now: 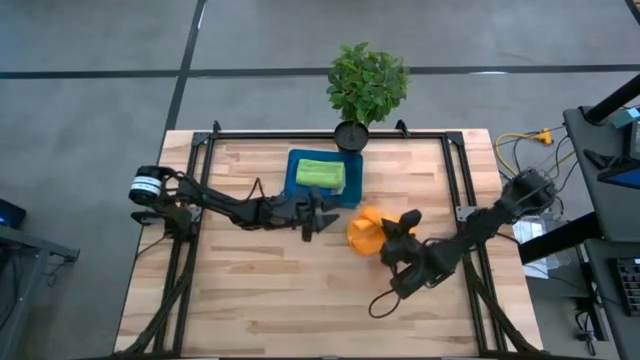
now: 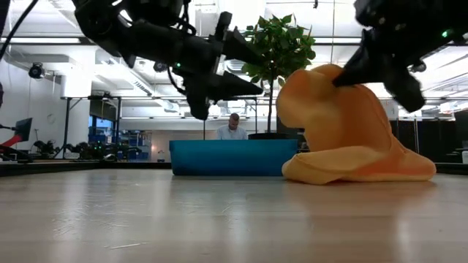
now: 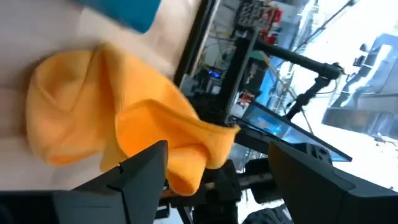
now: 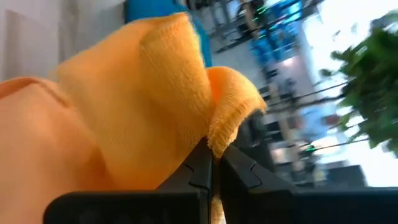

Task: Fold microfiber towels
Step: Fold the yellow microfiber towel

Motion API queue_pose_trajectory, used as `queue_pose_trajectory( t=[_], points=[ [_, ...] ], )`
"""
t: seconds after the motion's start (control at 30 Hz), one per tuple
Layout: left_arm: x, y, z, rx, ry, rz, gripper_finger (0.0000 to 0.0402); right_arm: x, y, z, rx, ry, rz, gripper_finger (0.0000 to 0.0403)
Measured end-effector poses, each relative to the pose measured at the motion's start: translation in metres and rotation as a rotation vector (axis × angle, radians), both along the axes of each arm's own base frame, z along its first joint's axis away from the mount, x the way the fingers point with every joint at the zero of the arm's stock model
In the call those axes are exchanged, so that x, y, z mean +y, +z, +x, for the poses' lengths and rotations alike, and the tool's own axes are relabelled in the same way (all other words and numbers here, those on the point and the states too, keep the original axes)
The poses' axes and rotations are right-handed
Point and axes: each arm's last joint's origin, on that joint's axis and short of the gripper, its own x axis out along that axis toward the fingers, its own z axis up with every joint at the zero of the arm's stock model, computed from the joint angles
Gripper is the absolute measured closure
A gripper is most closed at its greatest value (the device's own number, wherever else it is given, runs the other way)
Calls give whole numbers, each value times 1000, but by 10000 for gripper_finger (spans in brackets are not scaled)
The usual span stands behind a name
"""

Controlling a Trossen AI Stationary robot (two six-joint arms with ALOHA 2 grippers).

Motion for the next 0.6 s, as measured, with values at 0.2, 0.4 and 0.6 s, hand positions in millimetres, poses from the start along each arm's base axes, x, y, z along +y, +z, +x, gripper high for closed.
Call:
queue_pose_trajectory(
  t=[0.2, 0.4, 0.6],
  points=[
    [-7, -5, 10, -3, -108, -89, 152, 13, -13, 20, 38, 2, -160, 394],
    [-17, -10, 8, 21, -172, -114, 170, 13, -13, 22, 26, -4, -172, 394],
    [-26, -11, 7, 23, -203, -141, 185, 14, -11, 23, 36, 3, -180, 394]
  ],
)
